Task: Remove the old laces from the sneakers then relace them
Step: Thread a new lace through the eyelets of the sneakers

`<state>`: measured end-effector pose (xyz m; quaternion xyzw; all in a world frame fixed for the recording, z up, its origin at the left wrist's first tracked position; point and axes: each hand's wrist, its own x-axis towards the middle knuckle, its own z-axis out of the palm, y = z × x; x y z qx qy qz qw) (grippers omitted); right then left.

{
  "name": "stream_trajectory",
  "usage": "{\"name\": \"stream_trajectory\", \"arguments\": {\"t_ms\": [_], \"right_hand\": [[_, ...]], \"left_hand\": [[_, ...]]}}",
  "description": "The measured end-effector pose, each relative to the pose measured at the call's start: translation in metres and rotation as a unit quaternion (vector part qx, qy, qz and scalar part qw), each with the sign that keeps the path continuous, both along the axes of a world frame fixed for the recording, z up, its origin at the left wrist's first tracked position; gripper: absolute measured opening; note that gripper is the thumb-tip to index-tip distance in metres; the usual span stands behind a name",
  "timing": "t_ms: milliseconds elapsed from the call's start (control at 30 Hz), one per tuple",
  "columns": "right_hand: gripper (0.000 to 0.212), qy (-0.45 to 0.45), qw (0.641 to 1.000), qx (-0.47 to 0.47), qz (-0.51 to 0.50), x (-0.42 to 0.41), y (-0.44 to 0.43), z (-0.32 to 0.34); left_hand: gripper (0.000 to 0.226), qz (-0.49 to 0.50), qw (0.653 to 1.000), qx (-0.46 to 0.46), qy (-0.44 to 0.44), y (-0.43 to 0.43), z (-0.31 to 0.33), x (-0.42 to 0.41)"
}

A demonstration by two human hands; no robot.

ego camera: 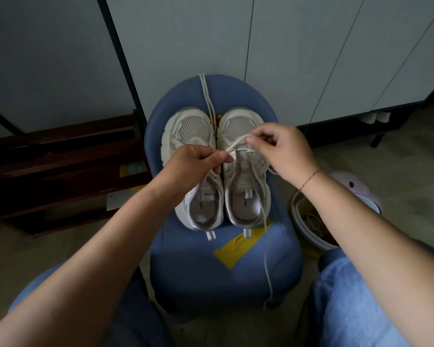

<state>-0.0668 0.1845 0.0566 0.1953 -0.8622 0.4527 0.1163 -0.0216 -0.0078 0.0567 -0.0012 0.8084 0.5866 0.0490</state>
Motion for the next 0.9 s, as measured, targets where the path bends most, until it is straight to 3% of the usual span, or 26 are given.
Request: {"name": "stream_trajectory", "arguments": {"t_ms": [133,267,367,433,500,633,900], "right_hand": [[0.009,-0.019,0.993,-0.056,-0.099,-0.014,0.011,-0.003],[0.013,-0.061,0.991,-0.076,-0.087,-0.019,0.006,-0.010],[0.032,-0.028,0.992,-0.031,-0.123,-0.018,0.000,-0.013],[0.024,-0.028,0.989,-0.039,-0.140,-0.012,-0.003,-0.010],[0.008,-0.075,0.989,-0.059,-0.114,-0.007,-0.006,-0.009],[0.014,-0.201,0.978,-0.039,-0.045,0.006,-0.015,-0.012],[0.011,-0.321,0.946,-0.040,-0.005,0.022,-0.033,-0.015]], "left_hand": [[0.017,-0.024,1.000,-0.002,-0.013,-0.003,-0.002,-0.002],[0.015,-0.007,1.000,0.011,-0.015,-0.004,-0.001,-0.006],[0.016,0.034,0.995,0.092,-0.023,-0.002,0.002,-0.011],[0.018,0.055,0.985,0.157,-0.035,-0.002,0.003,-0.016],[0.018,0.056,0.983,0.172,-0.040,-0.002,0.004,-0.020],[0.021,0.052,0.983,0.171,-0.037,0.003,0.005,-0.025],[0.021,0.138,0.986,0.090,0.020,0.006,-0.005,-0.037]]}}
